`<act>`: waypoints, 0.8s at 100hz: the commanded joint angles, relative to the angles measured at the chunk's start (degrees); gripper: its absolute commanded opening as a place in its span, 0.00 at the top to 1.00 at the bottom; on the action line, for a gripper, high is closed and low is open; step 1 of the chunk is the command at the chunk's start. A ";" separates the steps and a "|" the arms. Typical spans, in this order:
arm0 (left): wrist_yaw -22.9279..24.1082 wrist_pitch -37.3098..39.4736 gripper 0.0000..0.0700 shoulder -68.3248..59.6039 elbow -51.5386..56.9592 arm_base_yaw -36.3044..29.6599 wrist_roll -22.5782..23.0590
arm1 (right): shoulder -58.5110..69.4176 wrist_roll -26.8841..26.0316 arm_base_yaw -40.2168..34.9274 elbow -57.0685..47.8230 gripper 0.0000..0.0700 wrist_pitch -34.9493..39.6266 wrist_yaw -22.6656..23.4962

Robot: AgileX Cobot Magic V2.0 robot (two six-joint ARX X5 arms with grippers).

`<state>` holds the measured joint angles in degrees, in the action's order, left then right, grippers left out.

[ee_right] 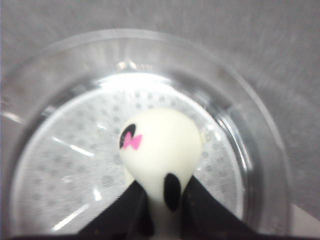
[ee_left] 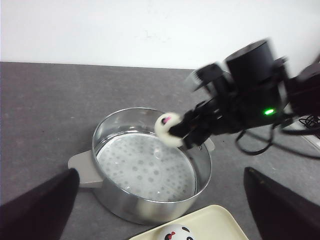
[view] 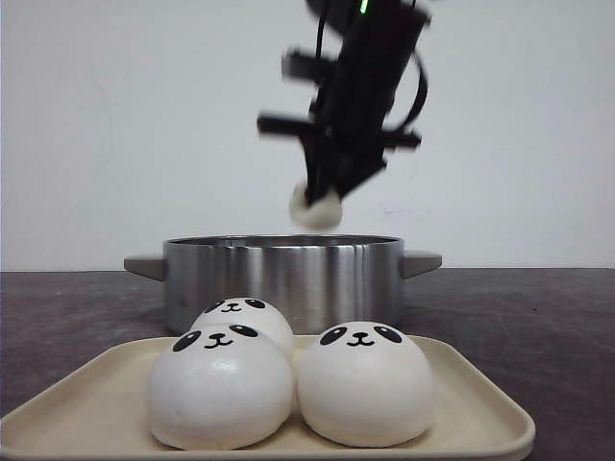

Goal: Steam buns
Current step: 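Lift the bun with the right gripper, lower into the pot, release, then withdraw the right gripper and move the left gripper toward the tray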

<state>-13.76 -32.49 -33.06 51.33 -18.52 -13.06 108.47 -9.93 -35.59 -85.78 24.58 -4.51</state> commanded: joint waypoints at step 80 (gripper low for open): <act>-0.24 -3.19 0.09 -0.31 0.83 -0.26 -0.09 | 7.26 4.28 0.68 -0.94 0.39 -2.03 -6.08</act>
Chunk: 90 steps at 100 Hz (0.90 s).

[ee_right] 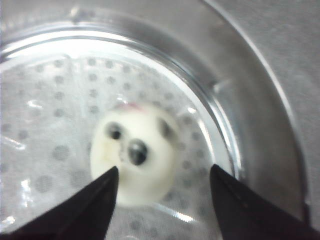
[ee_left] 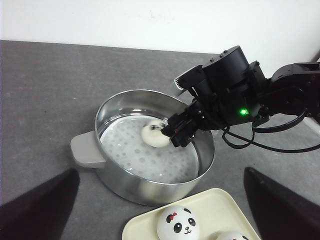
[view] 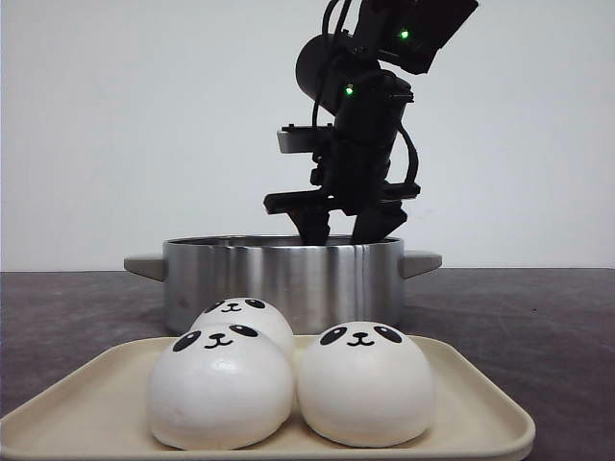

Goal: Steam buns
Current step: 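Withdraw the right gripper and move the left gripper toward the tray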

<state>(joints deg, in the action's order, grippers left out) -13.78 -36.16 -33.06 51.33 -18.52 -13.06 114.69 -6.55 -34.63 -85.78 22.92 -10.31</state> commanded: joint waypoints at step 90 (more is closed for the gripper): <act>3.54 1.25 0.11 -29.48 0.83 -17.35 -9.81 | -41.99 -1.88 -13.75 -10.25 1.00 16.92 3.78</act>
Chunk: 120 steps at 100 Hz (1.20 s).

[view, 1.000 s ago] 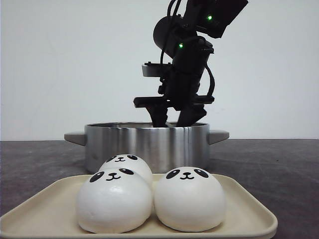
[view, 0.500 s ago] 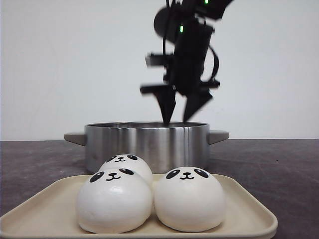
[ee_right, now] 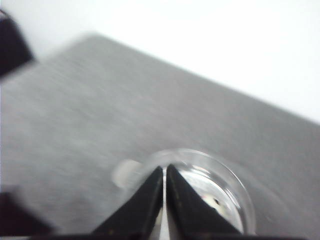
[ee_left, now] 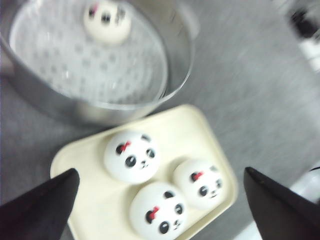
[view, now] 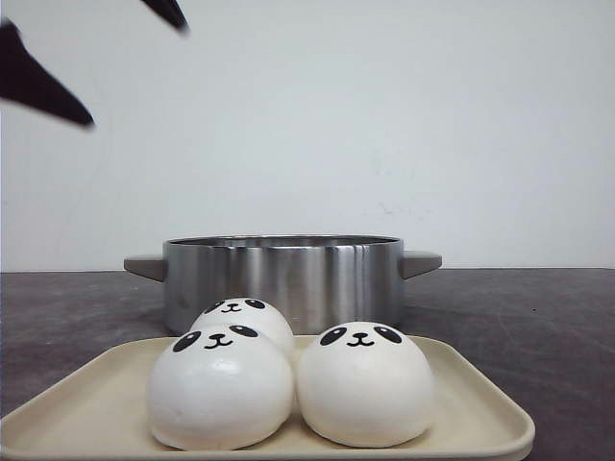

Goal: Steam buns
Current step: 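Withdraw the right gripper and move the left gripper toward the tray, then grasp a panda bun on the tray with the left gripper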

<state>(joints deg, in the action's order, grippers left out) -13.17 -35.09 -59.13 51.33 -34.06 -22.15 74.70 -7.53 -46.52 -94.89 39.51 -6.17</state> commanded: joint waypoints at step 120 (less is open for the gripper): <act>9.44 13.07 1.00 -31.95 1.36 -8.52 -4.09 | -13.84 -3.72 -6.97 -1.07 1.00 8.90 -6.32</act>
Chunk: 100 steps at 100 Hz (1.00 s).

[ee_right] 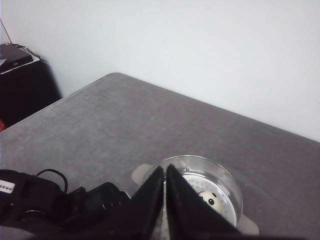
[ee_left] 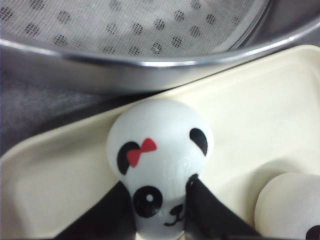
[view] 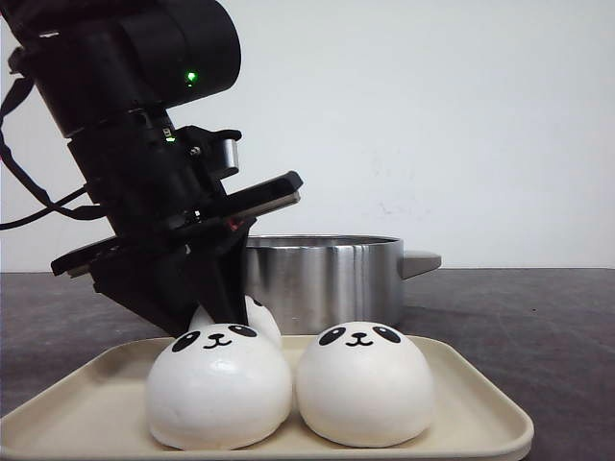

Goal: Steam buns
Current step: 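Grasp a panda bun on the tray with the left gripper, then carry the bun with the left gripper into the pot and release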

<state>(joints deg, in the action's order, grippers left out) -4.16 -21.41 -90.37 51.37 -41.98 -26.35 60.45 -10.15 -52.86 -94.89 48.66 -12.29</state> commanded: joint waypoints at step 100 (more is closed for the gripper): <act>5.70 -0.87 1.00 -1.92 24.85 9.73 10.69 | 0.50 -2.93 -5.20 -1.07 1.00 1.55 -0.24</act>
<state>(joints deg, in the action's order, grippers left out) 1.43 -23.11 -89.08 74.85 -32.40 -16.03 60.47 -12.45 -57.14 -94.89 50.59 -12.27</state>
